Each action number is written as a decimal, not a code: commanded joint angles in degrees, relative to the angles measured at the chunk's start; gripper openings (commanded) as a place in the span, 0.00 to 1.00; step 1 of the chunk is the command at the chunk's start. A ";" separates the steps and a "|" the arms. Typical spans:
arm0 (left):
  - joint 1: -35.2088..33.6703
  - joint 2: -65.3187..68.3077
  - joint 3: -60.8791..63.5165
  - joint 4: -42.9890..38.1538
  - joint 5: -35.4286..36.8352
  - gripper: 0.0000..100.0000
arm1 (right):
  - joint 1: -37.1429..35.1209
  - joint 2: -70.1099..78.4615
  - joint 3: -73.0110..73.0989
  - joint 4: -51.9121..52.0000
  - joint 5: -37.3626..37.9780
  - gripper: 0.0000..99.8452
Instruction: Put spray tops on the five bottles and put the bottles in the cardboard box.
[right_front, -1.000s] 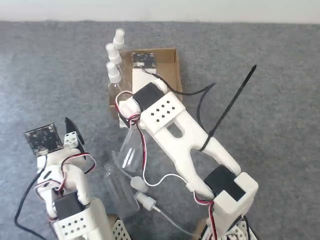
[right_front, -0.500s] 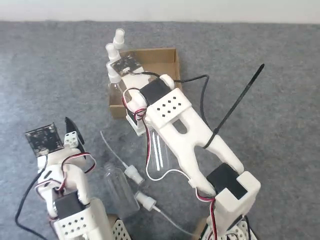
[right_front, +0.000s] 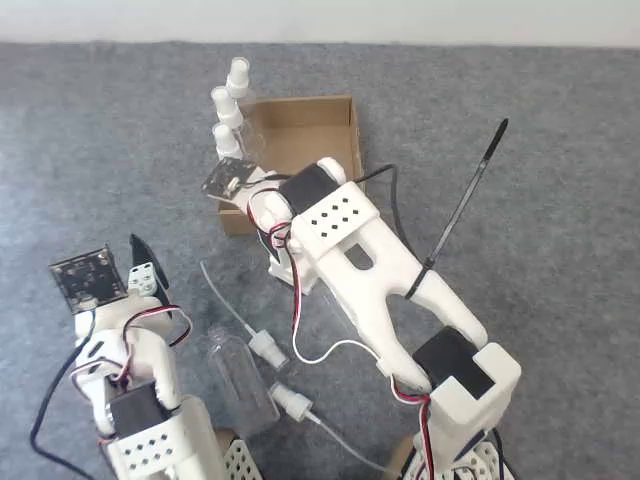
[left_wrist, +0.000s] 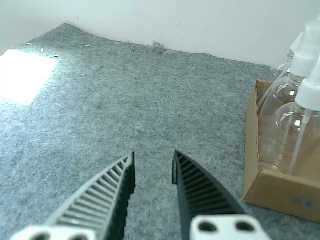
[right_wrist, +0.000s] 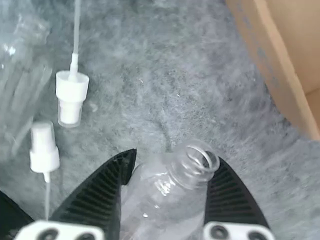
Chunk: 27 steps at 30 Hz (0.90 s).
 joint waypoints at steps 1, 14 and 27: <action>-0.26 -0.88 -0.84 -1.76 -0.53 0.12 | 0.48 -4.09 -0.44 0.75 5.63 0.11; -0.26 -0.88 -0.84 -1.76 -0.53 0.12 | 0.40 -4.18 11.96 -11.65 7.12 0.15; -0.26 -0.88 -0.84 -1.76 -0.53 0.12 | 0.40 -2.24 12.04 -11.03 5.80 0.31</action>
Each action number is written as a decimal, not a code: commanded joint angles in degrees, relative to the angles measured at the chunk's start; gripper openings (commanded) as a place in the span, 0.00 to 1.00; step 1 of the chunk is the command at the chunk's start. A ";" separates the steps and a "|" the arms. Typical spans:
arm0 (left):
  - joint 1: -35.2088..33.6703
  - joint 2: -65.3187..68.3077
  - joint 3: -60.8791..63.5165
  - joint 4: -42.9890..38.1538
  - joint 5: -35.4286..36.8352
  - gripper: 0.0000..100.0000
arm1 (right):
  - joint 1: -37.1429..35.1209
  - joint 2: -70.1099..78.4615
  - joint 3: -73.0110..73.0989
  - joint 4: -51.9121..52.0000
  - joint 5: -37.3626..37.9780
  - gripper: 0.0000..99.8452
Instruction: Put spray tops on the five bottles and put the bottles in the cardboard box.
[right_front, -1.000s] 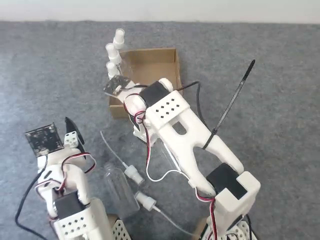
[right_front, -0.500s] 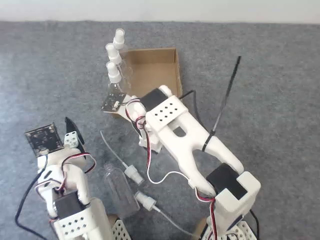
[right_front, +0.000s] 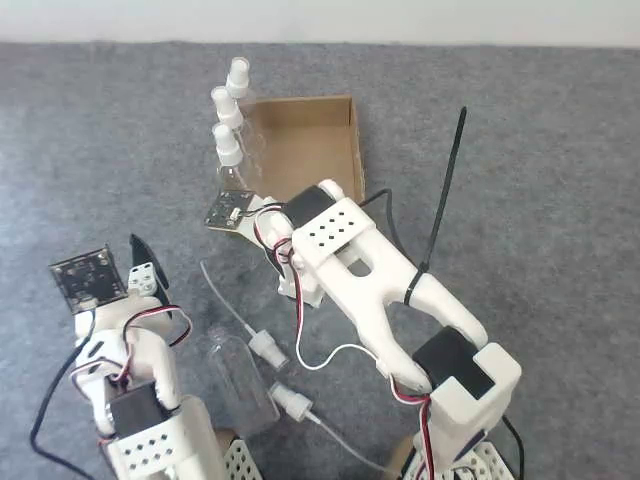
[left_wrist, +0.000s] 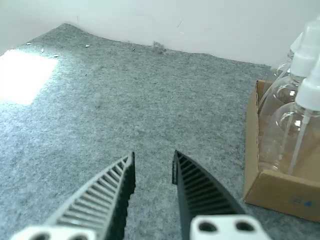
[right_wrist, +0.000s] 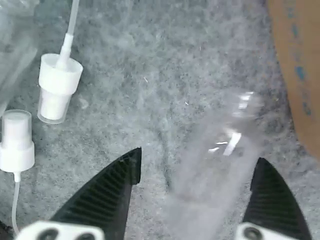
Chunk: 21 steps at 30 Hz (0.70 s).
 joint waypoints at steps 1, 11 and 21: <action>-0.26 -0.88 -0.84 -1.76 -0.53 0.12 | 0.40 -2.24 -0.79 -0.40 -2.02 0.31; -0.26 -0.88 -0.84 -1.76 -0.53 0.12 | 2.51 -4.88 -0.79 -0.31 -8.35 0.27; -0.26 -0.88 -0.84 -1.76 -0.53 0.12 | 3.56 -4.18 -0.53 -1.10 -8.00 0.23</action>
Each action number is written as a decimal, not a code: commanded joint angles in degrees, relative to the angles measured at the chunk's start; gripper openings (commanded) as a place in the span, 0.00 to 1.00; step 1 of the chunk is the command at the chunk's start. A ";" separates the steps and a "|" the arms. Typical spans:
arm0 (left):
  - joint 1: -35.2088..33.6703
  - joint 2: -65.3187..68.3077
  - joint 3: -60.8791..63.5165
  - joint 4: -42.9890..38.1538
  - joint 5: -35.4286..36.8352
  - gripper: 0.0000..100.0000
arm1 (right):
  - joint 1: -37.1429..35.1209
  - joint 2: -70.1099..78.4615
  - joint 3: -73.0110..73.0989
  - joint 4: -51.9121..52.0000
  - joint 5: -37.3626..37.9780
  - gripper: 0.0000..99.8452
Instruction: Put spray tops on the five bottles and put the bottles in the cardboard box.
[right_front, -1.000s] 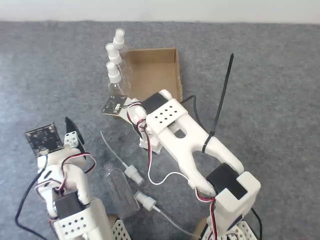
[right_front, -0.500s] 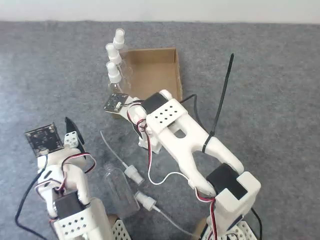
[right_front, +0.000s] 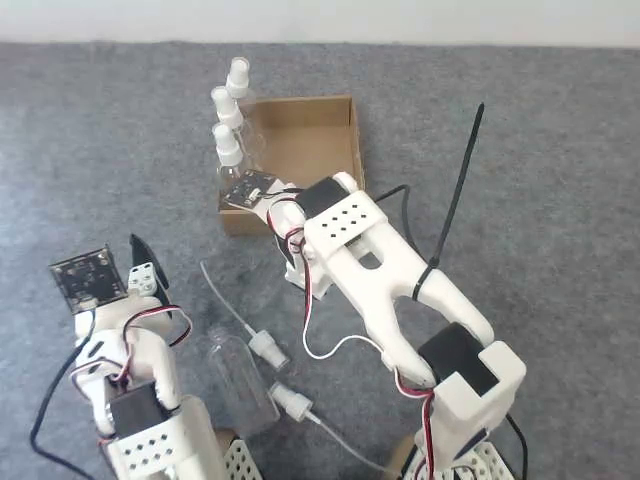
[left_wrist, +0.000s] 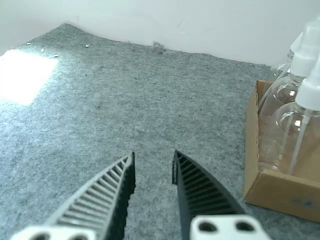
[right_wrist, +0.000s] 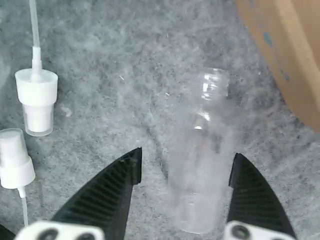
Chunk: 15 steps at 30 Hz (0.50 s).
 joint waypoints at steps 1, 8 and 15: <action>-0.26 -0.88 -0.84 -1.76 -0.53 0.12 | 0.57 -4.09 -0.53 -1.10 -0.44 0.23; -0.26 -0.88 -0.84 -1.76 -0.53 0.12 | 0.57 1.54 -0.88 -4.18 2.37 0.23; -0.26 -0.88 -0.84 -1.76 -0.53 0.12 | 0.92 3.56 -0.88 -6.02 3.16 0.23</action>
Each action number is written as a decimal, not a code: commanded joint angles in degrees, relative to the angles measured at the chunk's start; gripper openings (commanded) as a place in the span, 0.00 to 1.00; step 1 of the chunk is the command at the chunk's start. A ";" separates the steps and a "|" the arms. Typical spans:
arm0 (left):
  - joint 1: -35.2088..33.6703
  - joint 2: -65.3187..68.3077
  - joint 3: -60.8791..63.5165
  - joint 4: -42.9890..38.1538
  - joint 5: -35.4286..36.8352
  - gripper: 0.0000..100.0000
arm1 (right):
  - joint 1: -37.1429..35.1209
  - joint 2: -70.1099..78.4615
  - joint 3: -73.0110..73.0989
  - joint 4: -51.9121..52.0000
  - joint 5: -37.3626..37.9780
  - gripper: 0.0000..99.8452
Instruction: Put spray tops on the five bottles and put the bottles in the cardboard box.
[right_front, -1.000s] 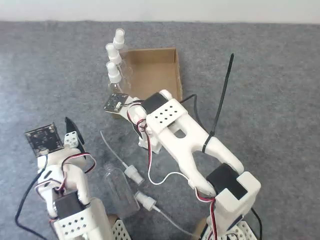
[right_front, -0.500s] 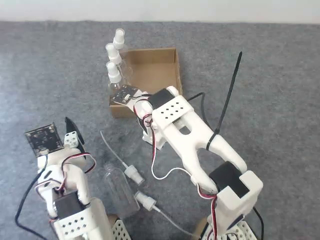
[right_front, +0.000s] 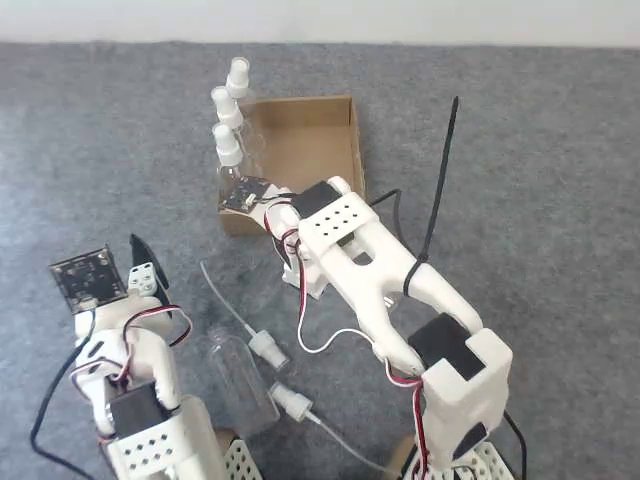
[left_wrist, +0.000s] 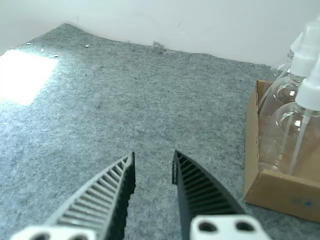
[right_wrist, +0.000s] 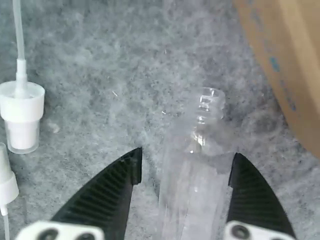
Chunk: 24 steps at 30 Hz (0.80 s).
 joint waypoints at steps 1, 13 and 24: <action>-0.26 -0.88 -0.84 -1.76 -0.53 0.12 | 0.84 -0.84 -0.88 -0.75 0.88 0.23; -0.26 -0.88 -0.84 -1.76 -0.53 0.12 | 0.92 2.51 -1.14 -0.84 5.80 0.23; -0.26 -0.88 -0.84 -1.76 -0.53 0.12 | 3.30 3.56 -3.34 0.04 7.12 0.23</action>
